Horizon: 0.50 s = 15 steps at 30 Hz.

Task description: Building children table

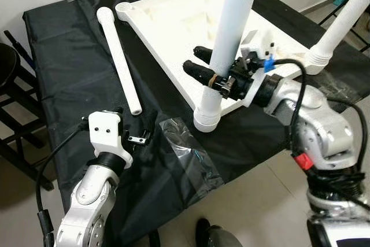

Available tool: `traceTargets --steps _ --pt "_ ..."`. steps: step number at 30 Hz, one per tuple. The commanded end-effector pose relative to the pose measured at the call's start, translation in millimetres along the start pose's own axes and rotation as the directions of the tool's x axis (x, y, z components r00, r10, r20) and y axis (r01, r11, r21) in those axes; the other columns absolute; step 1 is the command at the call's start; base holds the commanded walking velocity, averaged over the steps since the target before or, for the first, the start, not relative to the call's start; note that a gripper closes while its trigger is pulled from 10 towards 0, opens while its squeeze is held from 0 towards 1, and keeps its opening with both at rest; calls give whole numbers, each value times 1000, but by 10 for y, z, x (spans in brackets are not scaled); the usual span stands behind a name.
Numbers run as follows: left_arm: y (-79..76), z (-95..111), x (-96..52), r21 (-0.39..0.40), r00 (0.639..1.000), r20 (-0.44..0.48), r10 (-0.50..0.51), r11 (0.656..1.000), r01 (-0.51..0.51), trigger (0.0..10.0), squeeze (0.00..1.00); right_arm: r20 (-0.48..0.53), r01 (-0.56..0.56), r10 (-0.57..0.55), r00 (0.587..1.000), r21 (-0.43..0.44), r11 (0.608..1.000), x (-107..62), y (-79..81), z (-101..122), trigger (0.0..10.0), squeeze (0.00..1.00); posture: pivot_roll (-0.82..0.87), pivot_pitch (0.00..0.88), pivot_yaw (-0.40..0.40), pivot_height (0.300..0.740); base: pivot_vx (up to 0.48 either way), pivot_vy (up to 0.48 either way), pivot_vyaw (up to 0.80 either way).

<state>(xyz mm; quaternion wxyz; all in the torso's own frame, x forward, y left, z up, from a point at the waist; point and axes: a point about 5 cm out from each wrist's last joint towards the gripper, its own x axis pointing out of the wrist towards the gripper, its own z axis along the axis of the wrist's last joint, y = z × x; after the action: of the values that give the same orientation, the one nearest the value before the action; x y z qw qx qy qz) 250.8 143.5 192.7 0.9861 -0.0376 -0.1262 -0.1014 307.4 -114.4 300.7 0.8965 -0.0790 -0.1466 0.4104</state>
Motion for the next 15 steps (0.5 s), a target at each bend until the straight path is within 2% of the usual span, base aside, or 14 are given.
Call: traceTargets --steps 1,5,11,12,13,15 --pt "14 -27 -28 11 1000 -9 9 1000 -9 10000 0 -78 42 -40 996 22 999 -7 7 -167 10000 0 -30 345 -22 740 0 0 0" --pt "14 -25 -24 12 1000 -7 11 1000 -11 10000 0 -62 141 -138 989 60 988 11 68 -223 10000 0 -31 343 -24 740 0 0 0" --pt "13 -26 -20 12 1000 -6 11 1000 -11 10000 0 -79 258 -254 964 50 965 -3 129 -309 10000 0 -27 343 -22 740 0 0 0" --pt "12 -25 -21 13 1000 -6 12 1000 -12 10000 0 -99 329 -324 941 39 943 -17 145 -360 10000 0 -27 343 -26 740 0 0 0" --pt "12 -25 -21 13 1000 -6 12 1000 -12 10000 0 -99 329 -324 941 39 943 -17 145 -360 10000 0 -27 343 -26 740 0 0 0" --pt "12 -25 -21 13 1000 -5 13 1000 -13 10000 0 -113 401 -395 912 37 915 -31 154 -403 10000 0 -28 341 -26 740 0 0 0"
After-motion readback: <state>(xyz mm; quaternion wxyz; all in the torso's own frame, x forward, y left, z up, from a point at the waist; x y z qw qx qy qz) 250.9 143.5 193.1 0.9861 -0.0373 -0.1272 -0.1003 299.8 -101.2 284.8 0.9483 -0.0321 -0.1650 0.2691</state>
